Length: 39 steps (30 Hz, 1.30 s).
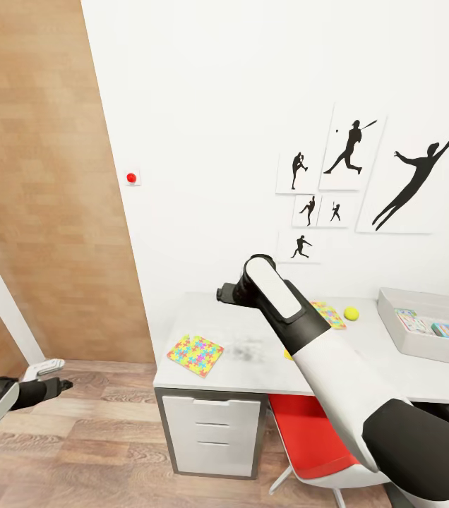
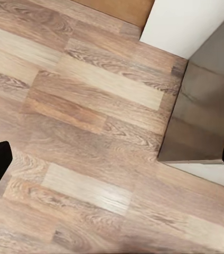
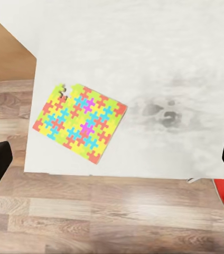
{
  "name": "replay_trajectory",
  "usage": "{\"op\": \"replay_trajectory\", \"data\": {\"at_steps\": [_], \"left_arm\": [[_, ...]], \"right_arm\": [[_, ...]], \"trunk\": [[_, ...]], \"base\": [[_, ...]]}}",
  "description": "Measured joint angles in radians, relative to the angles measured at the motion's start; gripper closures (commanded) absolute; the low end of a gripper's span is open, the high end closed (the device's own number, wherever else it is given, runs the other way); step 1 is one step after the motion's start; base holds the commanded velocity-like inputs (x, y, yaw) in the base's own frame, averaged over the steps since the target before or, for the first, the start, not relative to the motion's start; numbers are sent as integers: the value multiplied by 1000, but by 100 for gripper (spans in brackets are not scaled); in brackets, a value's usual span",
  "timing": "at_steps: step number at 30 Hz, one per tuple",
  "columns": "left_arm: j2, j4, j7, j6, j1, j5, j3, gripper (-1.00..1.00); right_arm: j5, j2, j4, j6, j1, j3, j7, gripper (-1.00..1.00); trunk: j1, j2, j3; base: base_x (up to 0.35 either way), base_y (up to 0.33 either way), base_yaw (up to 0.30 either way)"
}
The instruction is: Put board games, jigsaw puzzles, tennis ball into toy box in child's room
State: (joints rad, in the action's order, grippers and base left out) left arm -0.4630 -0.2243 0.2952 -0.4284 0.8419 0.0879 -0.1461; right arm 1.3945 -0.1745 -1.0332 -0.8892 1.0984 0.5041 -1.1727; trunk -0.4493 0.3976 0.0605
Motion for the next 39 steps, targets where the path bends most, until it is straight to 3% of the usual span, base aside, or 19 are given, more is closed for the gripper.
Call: {"op": "replay_trajectory", "data": {"at_steps": [7,23,32,39], "left_arm": [[-7,1,68,-13,-3,0,2,-100],[-9,6,141,-16,-5,-1,4,-100],[-8,6,178,-16,-5,0,42,-100],[-8,6,220,-15,-5,2,69,-100]], "right_arm": [[2,0,-3,4,0,2,5,-100],[3,0,-3,13,0,3,7,-100],[0,0,1,16,0,1,0,-100],[-4,0,36,17,0,-14,-3,-100]], "trunk": [[0,0,0],[0,0,0],[0,0,1],[0,0,1]], "base": [[41,88,0],[12,195,0],[0,271,0],[0,54,0]]}}
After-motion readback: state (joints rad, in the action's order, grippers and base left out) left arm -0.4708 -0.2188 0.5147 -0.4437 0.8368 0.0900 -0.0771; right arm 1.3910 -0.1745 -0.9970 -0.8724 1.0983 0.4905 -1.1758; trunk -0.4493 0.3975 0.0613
